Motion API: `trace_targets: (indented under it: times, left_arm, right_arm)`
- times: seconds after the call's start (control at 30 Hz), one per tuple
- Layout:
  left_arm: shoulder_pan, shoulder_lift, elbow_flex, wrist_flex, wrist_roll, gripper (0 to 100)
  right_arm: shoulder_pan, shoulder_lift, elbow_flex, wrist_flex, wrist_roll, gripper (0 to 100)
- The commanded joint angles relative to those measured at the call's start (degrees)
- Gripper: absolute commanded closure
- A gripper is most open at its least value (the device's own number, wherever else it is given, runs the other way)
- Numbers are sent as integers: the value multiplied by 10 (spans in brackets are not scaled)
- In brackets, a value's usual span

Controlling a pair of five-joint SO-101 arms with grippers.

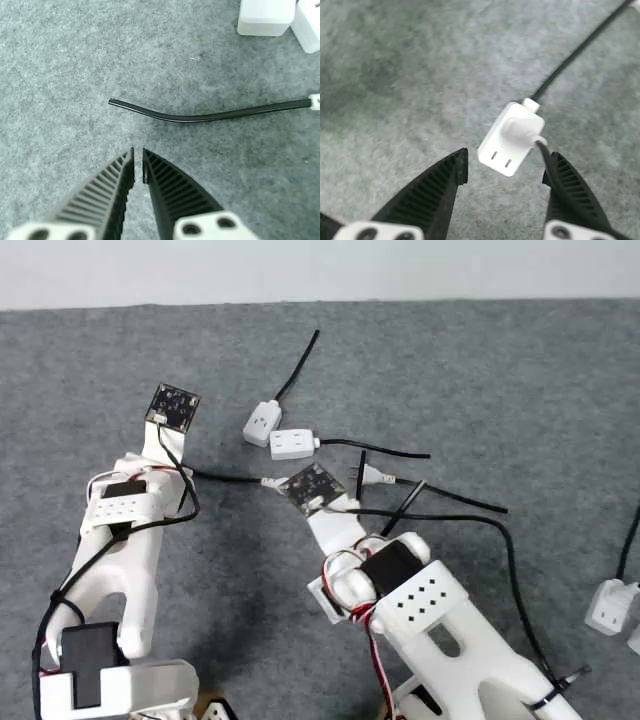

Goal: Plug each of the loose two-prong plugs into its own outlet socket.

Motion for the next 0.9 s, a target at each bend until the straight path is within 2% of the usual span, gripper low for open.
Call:
trace_targets:
  times: [0.0,0.2,0.37,0.43,0.5,0.53,0.57,0.7,0.87]
  left_arm:
    - [4,-4,-28,1,-9,969]
    - [4,-4,-28,1,-9,969]
    - [4,-4,-28,1,-9,969]
    - [4,-4,-28,1,-9,969]
    - [4,-4,-28,1,-9,969]
    - [4,-4,-28,1,-9,969]
    - [4,-4,-28,1,-9,969]
    - [4,-4,-28,1,-9,969]
    - [4,-4,-28,1,-9,969]
  right_arm:
    - [18,8,1,-14,-8,742]
    - [11,120,57,-136,-25,742]
    - [7,233,21,-158,-26,749]
    - [9,262,6,-157,-25,817]
    - [10,269,-3,-160,-24,969]
    - [17,267,-4,-158,-24,998]
    - [31,260,-3,-156,-23,964]
    - [122,191,-3,-123,-21,989]
    - [277,38,-3,-54,70,991]
